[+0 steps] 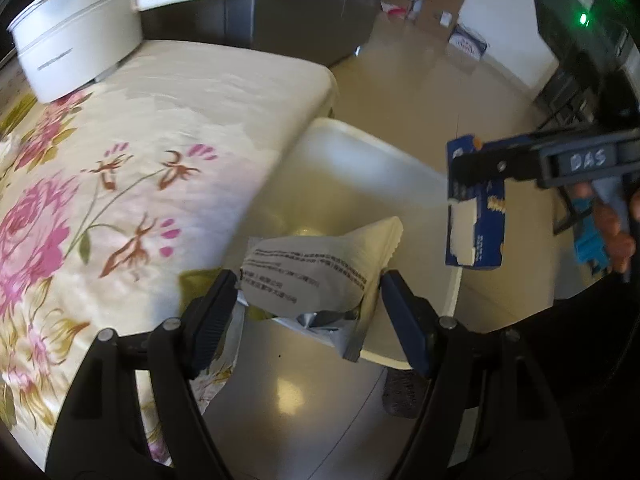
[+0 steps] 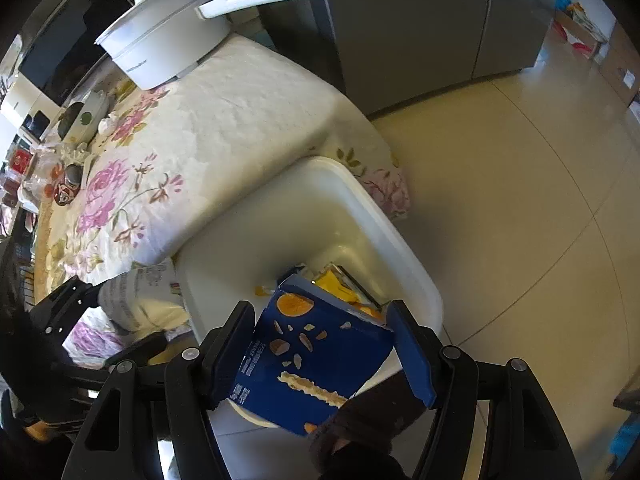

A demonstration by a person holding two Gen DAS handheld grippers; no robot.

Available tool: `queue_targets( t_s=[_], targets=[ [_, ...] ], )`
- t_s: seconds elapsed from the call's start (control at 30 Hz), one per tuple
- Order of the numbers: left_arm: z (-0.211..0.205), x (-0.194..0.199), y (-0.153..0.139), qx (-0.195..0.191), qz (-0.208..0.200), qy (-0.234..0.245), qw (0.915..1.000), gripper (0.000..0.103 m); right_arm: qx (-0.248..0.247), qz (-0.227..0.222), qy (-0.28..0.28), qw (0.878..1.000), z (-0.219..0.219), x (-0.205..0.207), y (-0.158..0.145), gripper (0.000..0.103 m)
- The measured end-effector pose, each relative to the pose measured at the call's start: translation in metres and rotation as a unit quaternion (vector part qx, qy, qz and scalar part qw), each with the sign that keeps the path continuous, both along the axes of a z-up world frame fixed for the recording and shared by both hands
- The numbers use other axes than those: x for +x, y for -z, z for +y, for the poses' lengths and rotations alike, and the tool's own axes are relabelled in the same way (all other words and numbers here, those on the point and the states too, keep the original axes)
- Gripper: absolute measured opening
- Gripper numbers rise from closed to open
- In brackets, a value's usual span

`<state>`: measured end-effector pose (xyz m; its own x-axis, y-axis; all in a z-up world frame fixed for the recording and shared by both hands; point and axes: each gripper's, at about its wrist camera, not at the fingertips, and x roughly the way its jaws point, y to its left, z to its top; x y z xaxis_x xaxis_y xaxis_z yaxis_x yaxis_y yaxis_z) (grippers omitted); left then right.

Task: Collect trash
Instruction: 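Carry the white paper with the left gripper while the right carries the blue box to the bin, then open both grippers to drop the white paper and blue box into the bin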

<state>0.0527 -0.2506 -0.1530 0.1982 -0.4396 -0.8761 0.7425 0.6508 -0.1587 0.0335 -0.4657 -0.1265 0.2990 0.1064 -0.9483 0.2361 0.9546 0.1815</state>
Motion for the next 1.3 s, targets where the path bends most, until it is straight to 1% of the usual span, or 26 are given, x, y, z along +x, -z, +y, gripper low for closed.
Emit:
queue_targets(
  t_s=[0.07,0.13,0.17,0.23,0.33,0.37,0.4,0.53,0.67,0.73,0.9,1.1,1.17,1.23,1.3],
  targets=[
    [-0.004,-0.002,0.002,0.006,-0.002,0.003,1.0,0.076,0.0,0.001,0.004,1.0,-0.004,-0.002,0.0,0.07],
    [-0.006,-0.001,0.004,0.013,-0.006,0.003,0.9999,0.081,-0.002,0.002,0.006,1.0,-0.007,-0.003,0.001,0.07],
    [-0.006,0.0,0.005,0.017,-0.009,0.002,0.9998,0.086,-0.002,0.002,0.006,1.0,-0.007,-0.003,0.001,0.07],
    [-0.008,0.0,0.006,0.022,-0.012,0.0,0.9997,0.087,-0.003,0.003,0.005,1.0,-0.008,-0.002,0.002,0.07],
    [-0.006,0.003,0.007,0.021,-0.008,0.001,0.9998,0.09,-0.004,0.005,0.005,1.0,-0.006,-0.001,0.003,0.07],
    [-0.005,0.004,0.007,0.02,-0.009,-0.001,0.9998,0.095,-0.004,0.005,0.004,1.0,-0.004,0.0,0.003,0.07],
    [-0.005,0.003,0.004,0.016,-0.011,0.001,0.9998,0.097,-0.004,0.005,0.003,1.0,-0.003,0.001,0.004,0.07],
    [-0.005,0.003,0.001,-0.001,-0.012,0.012,0.9998,0.097,-0.004,0.003,0.0,1.0,0.001,0.002,0.003,0.07],
    [-0.003,0.007,0.0,0.0,-0.011,0.01,0.9999,0.097,-0.005,0.005,0.003,1.0,0.0,0.002,0.004,0.07],
    [0.001,0.013,-0.003,-0.004,-0.01,0.0,0.9999,0.097,-0.005,0.007,0.005,1.0,0.0,0.002,0.004,0.07],
    [0.019,0.028,-0.012,-0.009,-0.008,-0.044,0.9989,0.097,-0.009,0.013,0.007,1.0,0.001,0.004,0.007,0.07],
    [0.052,0.042,-0.024,0.007,-0.033,-0.088,0.9955,0.097,-0.019,0.023,0.006,1.0,0.008,0.012,0.011,0.07],
    [0.063,0.045,-0.028,0.007,-0.036,-0.103,0.994,0.097,-0.021,0.026,0.009,0.999,0.01,0.017,0.011,0.071],
    [0.075,0.049,-0.033,0.006,-0.037,-0.121,0.992,0.097,-0.02,0.029,0.016,0.999,0.012,0.021,0.01,0.081],
    [0.086,0.054,-0.036,0.005,-0.037,-0.136,0.99,0.097,-0.022,0.025,0.02,0.999,0.016,0.025,0.008,0.084]
  ],
)
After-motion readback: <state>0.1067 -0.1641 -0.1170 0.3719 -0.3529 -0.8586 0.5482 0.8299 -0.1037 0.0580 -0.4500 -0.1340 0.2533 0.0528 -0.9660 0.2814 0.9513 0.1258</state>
